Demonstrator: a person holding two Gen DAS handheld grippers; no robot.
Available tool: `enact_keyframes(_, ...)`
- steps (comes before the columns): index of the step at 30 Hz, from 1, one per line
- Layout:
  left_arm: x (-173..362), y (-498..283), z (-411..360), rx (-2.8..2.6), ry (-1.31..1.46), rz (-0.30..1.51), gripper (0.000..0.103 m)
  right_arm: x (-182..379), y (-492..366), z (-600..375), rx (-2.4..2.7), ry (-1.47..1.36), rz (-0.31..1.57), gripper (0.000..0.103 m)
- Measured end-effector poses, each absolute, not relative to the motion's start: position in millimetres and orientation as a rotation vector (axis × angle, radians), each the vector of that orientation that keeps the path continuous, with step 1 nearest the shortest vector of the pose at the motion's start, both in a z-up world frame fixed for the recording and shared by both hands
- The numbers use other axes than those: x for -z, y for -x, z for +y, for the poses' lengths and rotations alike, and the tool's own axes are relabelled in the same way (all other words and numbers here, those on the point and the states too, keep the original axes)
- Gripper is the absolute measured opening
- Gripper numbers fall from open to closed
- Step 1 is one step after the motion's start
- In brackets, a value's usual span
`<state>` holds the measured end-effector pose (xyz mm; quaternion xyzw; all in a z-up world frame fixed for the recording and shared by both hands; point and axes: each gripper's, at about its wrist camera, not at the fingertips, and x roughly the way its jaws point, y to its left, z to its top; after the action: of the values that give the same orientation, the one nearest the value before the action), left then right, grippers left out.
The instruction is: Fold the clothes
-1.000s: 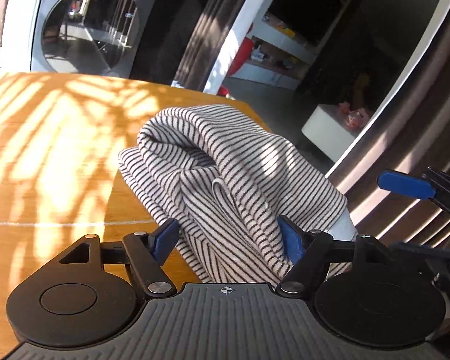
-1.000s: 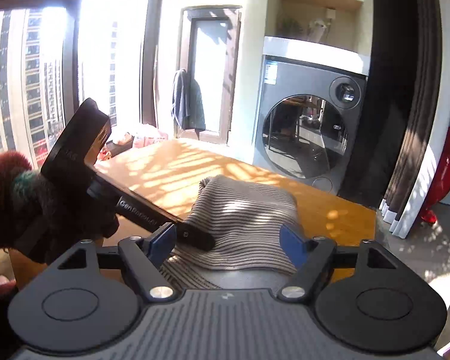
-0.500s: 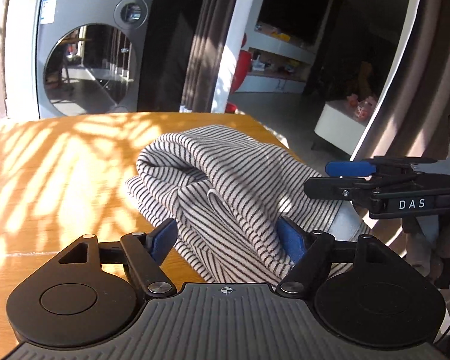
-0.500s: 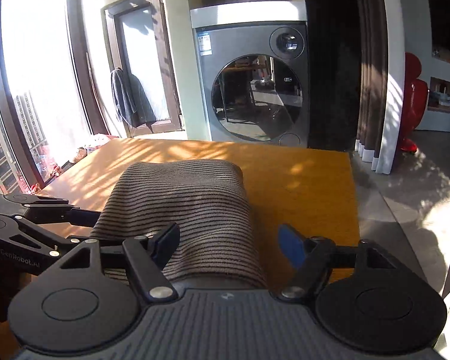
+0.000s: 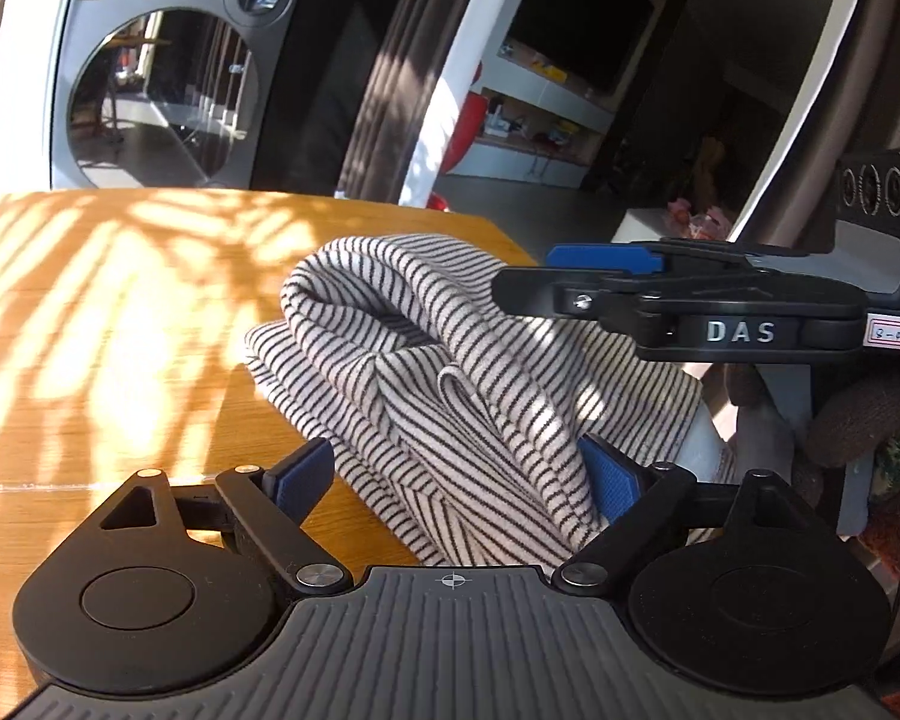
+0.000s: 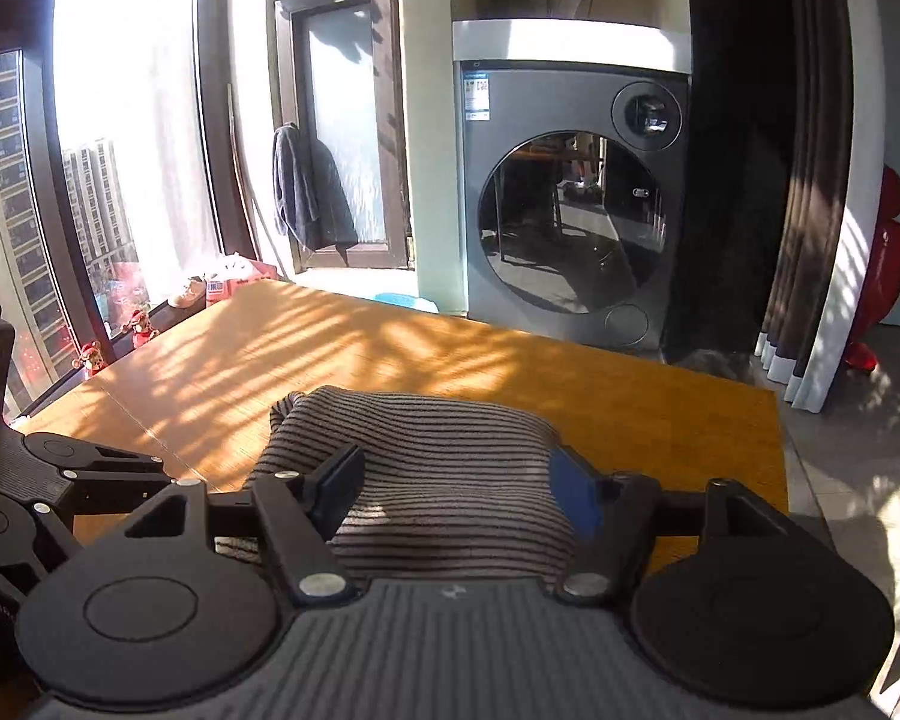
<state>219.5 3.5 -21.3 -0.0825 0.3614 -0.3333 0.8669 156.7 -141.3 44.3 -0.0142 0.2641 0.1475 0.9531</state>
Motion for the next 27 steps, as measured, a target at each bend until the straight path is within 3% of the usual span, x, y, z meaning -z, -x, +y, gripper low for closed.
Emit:
enact_keyframes(7, 35, -260, 39, 0.829, 0.293, 0.822, 0.090, -4, -158, -172, -0.320, -0.301, 0.657, 0.076)
enact_keyframes(18, 42, -329, 137, 0.625, 0.464, 0.728, 0.088, 13, -275, -111, -0.519, -0.349, 0.567, 0.077)
enact_keyframes(27, 41, -339, 162, 0.541, 0.536, 0.650, 0.089, 17, -293, -104, -0.626, -0.387, 0.578, 0.086)
